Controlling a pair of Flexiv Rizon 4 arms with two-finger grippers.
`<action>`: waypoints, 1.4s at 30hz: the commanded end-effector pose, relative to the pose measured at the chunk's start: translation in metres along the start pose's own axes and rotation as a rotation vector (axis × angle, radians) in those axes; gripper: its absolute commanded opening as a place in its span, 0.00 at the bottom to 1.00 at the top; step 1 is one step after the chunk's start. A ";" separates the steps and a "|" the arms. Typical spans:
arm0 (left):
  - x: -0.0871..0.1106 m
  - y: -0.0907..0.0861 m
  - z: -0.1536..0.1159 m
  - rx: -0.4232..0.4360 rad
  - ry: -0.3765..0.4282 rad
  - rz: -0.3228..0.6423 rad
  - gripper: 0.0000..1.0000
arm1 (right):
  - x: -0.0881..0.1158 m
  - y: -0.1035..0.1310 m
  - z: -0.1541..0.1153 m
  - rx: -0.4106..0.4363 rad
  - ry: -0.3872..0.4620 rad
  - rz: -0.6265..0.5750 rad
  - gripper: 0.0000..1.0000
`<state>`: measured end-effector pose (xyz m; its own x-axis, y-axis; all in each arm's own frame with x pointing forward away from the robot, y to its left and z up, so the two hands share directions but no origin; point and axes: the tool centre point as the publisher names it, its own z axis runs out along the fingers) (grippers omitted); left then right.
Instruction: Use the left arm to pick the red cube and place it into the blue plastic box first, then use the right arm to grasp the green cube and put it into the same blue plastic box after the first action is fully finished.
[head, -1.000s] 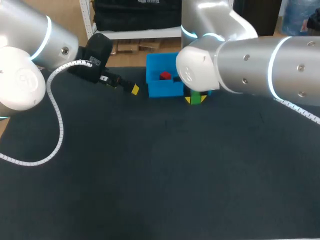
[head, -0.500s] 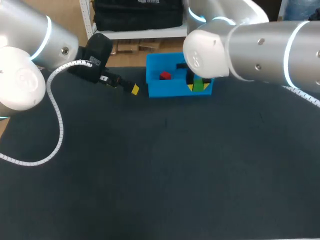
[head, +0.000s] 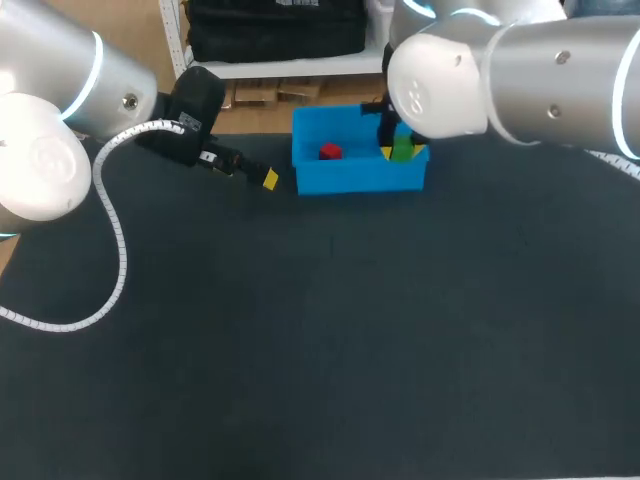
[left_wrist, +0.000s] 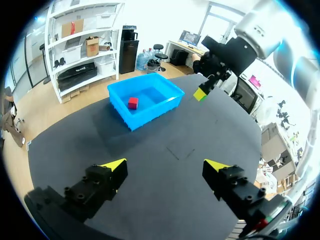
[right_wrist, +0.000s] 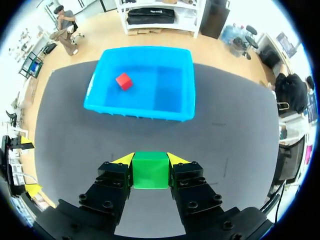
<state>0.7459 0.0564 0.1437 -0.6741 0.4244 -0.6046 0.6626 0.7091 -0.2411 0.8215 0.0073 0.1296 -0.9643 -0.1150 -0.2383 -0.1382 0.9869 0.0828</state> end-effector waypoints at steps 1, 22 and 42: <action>0.001 0.001 0.000 0.004 -0.005 0.002 1.00 | 0.002 -0.002 -0.008 -0.013 -0.026 -0.005 0.00; 0.001 0.001 0.000 0.004 -0.005 0.002 1.00 | -0.027 -0.003 -0.023 -0.090 -0.134 -0.054 0.00; 0.001 0.001 0.000 0.004 -0.005 0.002 1.00 | -0.066 0.009 -0.017 -0.141 -0.186 -0.089 0.00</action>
<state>0.7459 0.0564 0.1437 -0.6741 0.4244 -0.6046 0.6626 0.7091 -0.2411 0.8710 0.0179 0.1658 -0.8872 -0.1607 -0.4324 -0.2603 0.9482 0.1818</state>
